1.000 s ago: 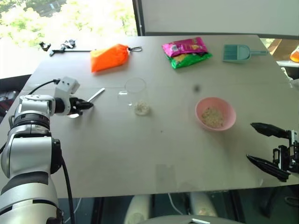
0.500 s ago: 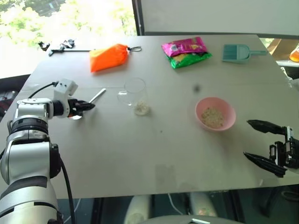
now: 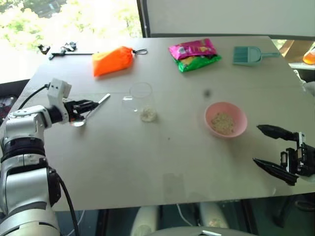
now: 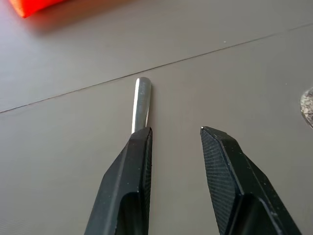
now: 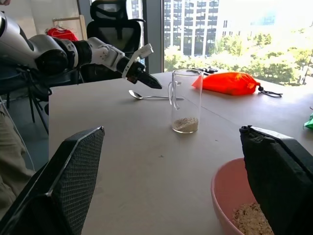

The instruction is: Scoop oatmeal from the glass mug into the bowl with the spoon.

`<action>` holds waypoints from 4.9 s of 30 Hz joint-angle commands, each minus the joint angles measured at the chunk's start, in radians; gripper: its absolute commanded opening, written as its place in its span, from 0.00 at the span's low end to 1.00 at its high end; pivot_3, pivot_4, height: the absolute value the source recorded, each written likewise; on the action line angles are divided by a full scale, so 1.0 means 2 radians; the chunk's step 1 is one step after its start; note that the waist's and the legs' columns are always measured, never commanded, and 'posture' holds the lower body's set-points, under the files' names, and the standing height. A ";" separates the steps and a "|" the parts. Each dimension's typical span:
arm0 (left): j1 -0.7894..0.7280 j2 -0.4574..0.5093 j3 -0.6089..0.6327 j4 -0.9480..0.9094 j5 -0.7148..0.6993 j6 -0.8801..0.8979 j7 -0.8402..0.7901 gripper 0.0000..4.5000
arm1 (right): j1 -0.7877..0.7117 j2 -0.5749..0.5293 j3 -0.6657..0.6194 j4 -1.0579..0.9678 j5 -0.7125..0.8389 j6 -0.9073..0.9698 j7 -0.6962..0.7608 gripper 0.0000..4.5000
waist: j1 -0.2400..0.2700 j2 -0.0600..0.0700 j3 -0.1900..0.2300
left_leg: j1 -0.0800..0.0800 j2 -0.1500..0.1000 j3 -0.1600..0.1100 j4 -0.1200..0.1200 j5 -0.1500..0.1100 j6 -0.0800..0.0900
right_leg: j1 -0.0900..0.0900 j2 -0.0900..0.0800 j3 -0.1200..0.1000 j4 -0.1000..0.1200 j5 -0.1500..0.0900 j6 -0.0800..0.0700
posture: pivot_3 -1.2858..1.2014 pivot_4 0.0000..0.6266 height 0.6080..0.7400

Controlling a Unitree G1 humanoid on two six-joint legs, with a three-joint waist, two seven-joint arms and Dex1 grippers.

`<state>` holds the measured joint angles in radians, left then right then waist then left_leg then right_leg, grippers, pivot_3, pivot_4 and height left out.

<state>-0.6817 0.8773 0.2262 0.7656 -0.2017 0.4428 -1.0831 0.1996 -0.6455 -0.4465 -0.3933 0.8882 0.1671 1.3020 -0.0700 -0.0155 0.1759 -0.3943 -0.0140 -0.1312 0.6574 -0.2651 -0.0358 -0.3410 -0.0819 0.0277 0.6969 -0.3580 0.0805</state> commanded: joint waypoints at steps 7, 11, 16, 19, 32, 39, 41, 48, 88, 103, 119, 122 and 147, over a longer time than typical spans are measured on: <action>-0.020 0.004 -0.041 -0.030 0.036 0.001 0.054 0.81 | -0.041 -0.012 0.013 -0.031 0.011 0.024 -0.036 1.00 | 0.010 0.000 0.000 | -0.001 0.000 -0.001 0.003 0.000 0.000 | 0.000 0.000 -0.001 0.001 0.000 0.000 | 0.52 0.24 1.00; -0.077 -0.003 -0.074 0.040 0.071 -0.015 0.078 1.00 | -0.041 -0.013 0.014 -0.051 0.015 0.035 -0.057 1.00 | 0.014 0.000 0.000 | -0.001 0.000 -0.001 0.003 0.000 0.000 | 0.000 0.000 -0.001 0.001 0.000 0.000 | 0.52 0.24 1.00; -0.154 -0.019 -0.106 0.167 0.105 -0.033 0.075 1.00 | -0.035 -0.012 0.011 -0.065 0.015 0.039 -0.070 1.00 | 0.013 0.000 0.000 | -0.002 -0.001 -0.001 0.003 0.000 0.000 | 0.000 0.000 -0.002 0.001 0.000 0.000 | 0.52 0.24 1.00; -0.176 -0.027 -0.115 0.214 0.115 -0.031 0.055 1.00 | -0.028 -0.013 0.007 -0.072 0.017 0.040 -0.075 1.00 | 0.011 0.000 0.000 | -0.002 -0.001 -0.001 0.003 0.000 0.000 | 0.000 0.000 -0.002 0.001 0.000 0.000 | 0.52 0.24 1.00; -0.190 -0.030 -0.108 0.254 0.126 -0.044 0.049 0.00 | -0.011 -0.016 -0.001 -0.090 0.023 0.045 -0.095 1.00 | 0.012 0.000 0.000 | -0.001 -0.001 -0.002 0.004 0.000 0.000 | 0.000 0.000 -0.002 0.002 0.000 0.000 | 0.52 0.24 1.00; -0.193 -0.023 -0.066 0.233 0.089 -0.050 0.034 0.00 | -0.021 -0.013 0.007 -0.076 0.011 0.041 -0.097 1.00 | 0.012 0.000 0.000 | -0.001 -0.001 -0.002 0.004 0.000 0.000 | 0.000 0.000 -0.002 0.002 0.000 0.000 | 0.52 0.24 1.00; -0.188 -0.018 -0.045 0.211 0.067 -0.060 0.023 0.00 | -0.025 -0.007 0.006 -0.076 0.005 0.043 -0.122 1.00 | 0.011 -0.001 0.000 | -0.002 -0.001 -0.002 0.004 0.000 0.000 | 0.000 0.000 -0.002 0.002 0.000 0.000 | 0.52 0.24 1.00; -0.114 -0.013 0.053 -0.045 -0.052 0.012 0.020 0.00 | -0.036 0.017 -0.006 -0.083 -0.024 0.041 -0.220 1.00 | 0.010 -0.001 0.000 | -0.002 -0.001 -0.002 0.004 0.000 0.000 | 0.000 0.000 -0.002 0.002 0.000 0.000 | 0.52 0.24 1.00; -0.090 -0.175 -0.176 -0.489 -0.079 -0.064 0.081 0.00 | -0.436 0.004 0.111 -0.015 0.395 0.342 -0.720 1.00 | 0.013 0.000 0.000 | -0.004 0.000 -0.001 0.004 0.000 0.000 | 0.000 0.000 -0.002 -0.001 0.000 0.000 | 0.52 0.24 1.00; -0.086 -0.173 -0.171 -0.493 -0.068 -0.065 0.062 0.00 | -0.432 -0.020 0.115 -0.006 0.407 0.350 -0.685 1.00 | 0.013 0.000 0.000 | -0.004 0.000 -0.001 0.004 0.000 0.000 | 0.000 0.000 -0.002 -0.001 0.000 0.000 | 0.52 0.24 1.00; -0.084 -0.179 -0.175 -0.500 -0.068 -0.069 0.062 0.00 | -0.440 -0.016 0.136 0.000 0.415 0.356 -0.682 0.02 | 0.013 0.000 0.001 | -0.004 0.000 -0.001 0.004 0.000 0.000 | 0.000 0.000 -0.002 -0.001 0.000 0.000 | 0.52 0.24 1.00; -0.083 -0.179 -0.174 -0.500 -0.068 -0.068 0.062 0.00 | -0.442 -0.017 0.137 0.002 0.415 0.356 -0.682 0.02 | 0.013 0.001 0.001 | -0.004 0.000 -0.001 0.003 0.000 0.000 | 0.000 0.000 -0.002 -0.001 0.000 0.000 | 0.52 0.24 1.00; -0.090 -0.182 -0.173 -0.496 -0.062 -0.067 0.070 0.00 | -0.450 0.012 0.139 0.000 0.414 0.344 -0.703 0.02 | 0.013 0.001 0.001 | -0.004 0.000 -0.001 0.003 0.000 0.000 | 0.000 0.000 -0.002 -0.001 0.000 0.000 | 0.52 0.24 1.00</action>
<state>-0.8427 0.5137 -0.1303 -0.1880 -0.3269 0.3248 -0.9513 -0.6778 -0.6214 -0.1640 -0.3706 1.6946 0.8690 -0.1084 -0.0444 -0.0136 0.1779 -0.4023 -0.0149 -0.1339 0.6642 -0.2653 -0.0357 -0.3416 -0.0819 0.0238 0.6953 -0.3577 0.0805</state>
